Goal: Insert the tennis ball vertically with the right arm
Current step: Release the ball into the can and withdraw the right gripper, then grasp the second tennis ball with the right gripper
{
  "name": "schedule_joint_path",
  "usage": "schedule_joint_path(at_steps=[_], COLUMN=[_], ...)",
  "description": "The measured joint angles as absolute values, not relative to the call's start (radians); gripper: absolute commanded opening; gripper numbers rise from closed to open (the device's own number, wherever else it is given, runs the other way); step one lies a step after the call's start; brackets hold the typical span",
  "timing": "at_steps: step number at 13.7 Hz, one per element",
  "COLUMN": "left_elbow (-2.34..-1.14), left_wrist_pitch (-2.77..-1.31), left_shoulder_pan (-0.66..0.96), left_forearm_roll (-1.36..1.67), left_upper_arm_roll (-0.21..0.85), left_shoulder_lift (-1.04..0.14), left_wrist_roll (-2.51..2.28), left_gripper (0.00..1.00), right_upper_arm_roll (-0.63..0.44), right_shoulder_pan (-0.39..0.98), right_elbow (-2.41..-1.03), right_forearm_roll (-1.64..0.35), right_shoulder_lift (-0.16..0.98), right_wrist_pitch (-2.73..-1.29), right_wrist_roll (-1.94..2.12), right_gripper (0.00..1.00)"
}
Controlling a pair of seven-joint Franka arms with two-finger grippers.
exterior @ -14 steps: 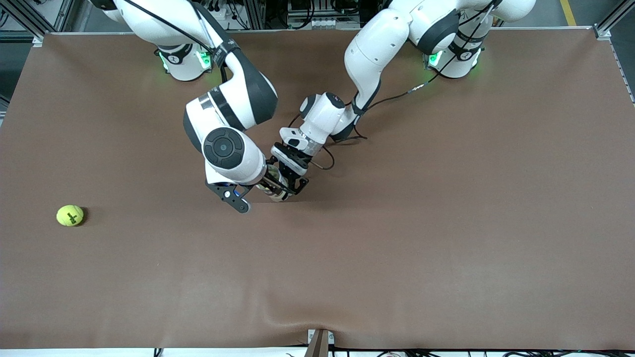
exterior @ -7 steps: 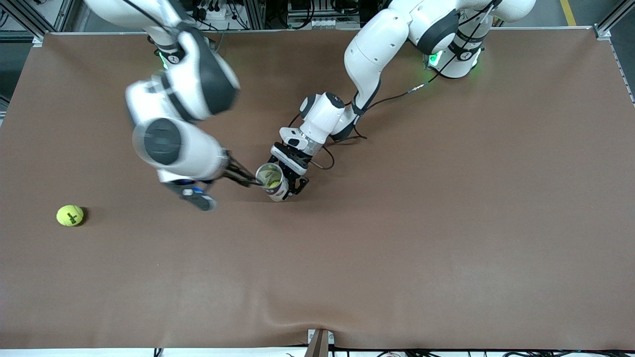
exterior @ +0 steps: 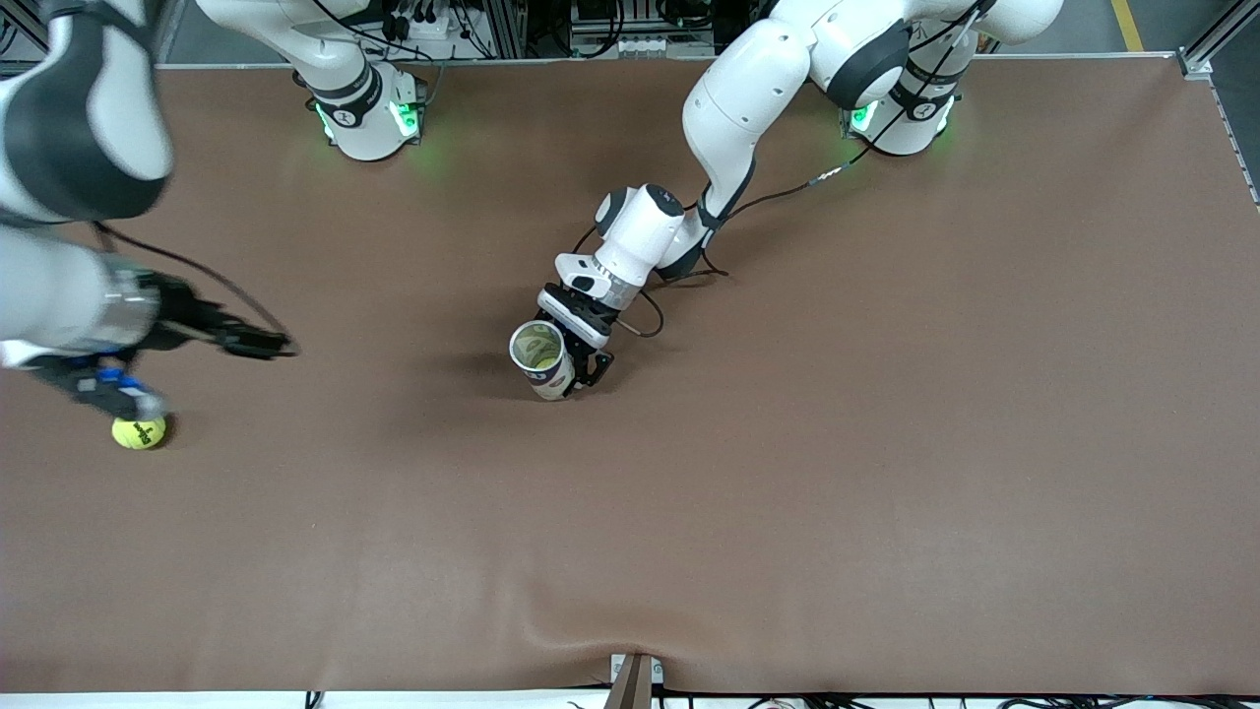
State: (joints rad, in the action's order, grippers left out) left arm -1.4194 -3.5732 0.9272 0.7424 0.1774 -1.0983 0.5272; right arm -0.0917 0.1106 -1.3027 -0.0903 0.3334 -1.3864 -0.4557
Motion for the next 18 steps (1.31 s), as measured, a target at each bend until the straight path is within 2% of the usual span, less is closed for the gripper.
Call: schedule_joint_path(at_steps=[7,12,16,18], left_elbow=[-1.424,-1.426,-1.425,-1.425], left_wrist_pitch=[-3.563,-3.559,-3.560,-3.560], left_shoulder_pan=[0.931,0.936,0.936,0.936], left_forearm_roll=[0.743,0.743,0.743,0.743], left_upper_arm_roll=[0.178,0.178,0.178,0.178], left_shoulder_lift=[-1.107,-1.110,-1.110,-1.110], left_wrist_roll=[0.526,0.523,0.523,0.523], left_gripper=[0.88,0.86,0.85,0.85], right_upper_arm_roll=[-0.093,-0.095,-0.095,-0.095], right_shoulder_pan=[-0.047,-0.148,-0.196,-0.238], right_elbow=[-1.353,-1.496,-1.642,-1.669], right_forearm_roll=[0.071,0.119,0.162,0.163], right_shoulder_lift=[0.373,0.401,0.437,0.480], right_wrist_pitch=[-1.595,-1.847,-2.111,-2.171], right_wrist_roll=[-0.156,-0.047,0.016,0.104], right_gripper=[1.00,1.00,1.00,1.00])
